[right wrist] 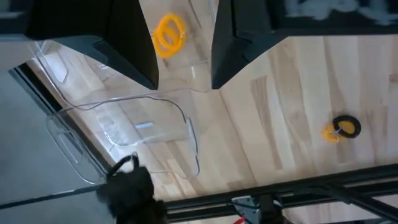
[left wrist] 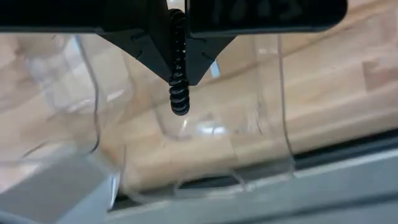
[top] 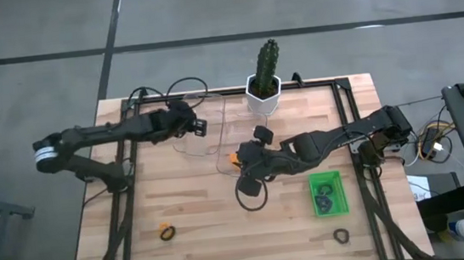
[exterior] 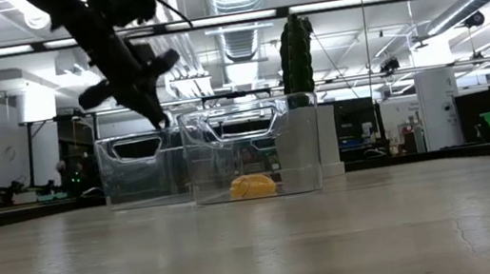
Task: Sort spring keychains
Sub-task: Put the top black spring keychain into the left transparent bin
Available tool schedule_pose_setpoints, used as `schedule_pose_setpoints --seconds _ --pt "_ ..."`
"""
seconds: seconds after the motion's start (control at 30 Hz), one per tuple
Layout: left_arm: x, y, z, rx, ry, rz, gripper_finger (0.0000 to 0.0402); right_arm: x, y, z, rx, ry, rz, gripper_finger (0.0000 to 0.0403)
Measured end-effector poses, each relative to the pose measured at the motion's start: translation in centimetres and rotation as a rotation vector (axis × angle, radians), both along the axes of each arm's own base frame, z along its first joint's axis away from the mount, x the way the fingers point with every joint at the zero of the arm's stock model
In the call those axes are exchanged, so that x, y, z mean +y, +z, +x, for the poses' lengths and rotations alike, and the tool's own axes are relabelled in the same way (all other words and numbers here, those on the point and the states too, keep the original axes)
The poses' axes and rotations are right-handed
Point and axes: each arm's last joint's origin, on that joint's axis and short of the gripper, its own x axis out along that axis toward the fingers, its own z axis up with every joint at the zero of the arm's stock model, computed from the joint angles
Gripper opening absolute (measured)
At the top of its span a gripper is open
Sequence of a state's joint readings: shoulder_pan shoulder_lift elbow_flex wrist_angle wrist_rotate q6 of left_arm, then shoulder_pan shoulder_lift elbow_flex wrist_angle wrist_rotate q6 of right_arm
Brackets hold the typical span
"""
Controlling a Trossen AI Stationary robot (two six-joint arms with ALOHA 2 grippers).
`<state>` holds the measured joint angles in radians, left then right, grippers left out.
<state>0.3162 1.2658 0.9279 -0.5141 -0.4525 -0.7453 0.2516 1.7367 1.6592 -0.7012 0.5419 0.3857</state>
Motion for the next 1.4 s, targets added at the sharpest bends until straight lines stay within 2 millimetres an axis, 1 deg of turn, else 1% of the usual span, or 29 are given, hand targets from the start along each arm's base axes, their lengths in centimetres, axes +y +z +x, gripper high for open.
schedule_pose_setpoints --seconds 0.23,0.4,0.5,0.83,1.07,1.4 --pt "1.8 -3.3 1.4 0.108 -0.007 -0.096 0.0020 0.1 0.0 0.0 -0.004 -0.002 0.005 0.0139" --pt "2.4 -5.6 2.2 0.184 -0.005 -0.143 0.0022 0.5 0.0 -0.1 -0.005 0.007 0.005 0.0141" --pt "2.6 -6.5 2.5 0.208 -0.006 -0.167 0.0023 0.8 0.0 -0.2 -0.005 0.015 0.006 0.0141" --pt "2.7 -6.5 2.7 0.195 -0.010 -0.166 0.0026 1.0 0.0 -0.2 -0.002 0.020 0.004 0.0125" --pt "2.7 -6.5 2.7 0.203 -0.018 -0.158 0.0038 0.9 0.0 -0.3 0.005 0.022 0.000 0.0116" --pt "2.7 -6.5 2.7 0.224 -0.047 -0.143 0.0067 0.9 0.0 -0.3 0.005 0.023 0.000 0.0126"
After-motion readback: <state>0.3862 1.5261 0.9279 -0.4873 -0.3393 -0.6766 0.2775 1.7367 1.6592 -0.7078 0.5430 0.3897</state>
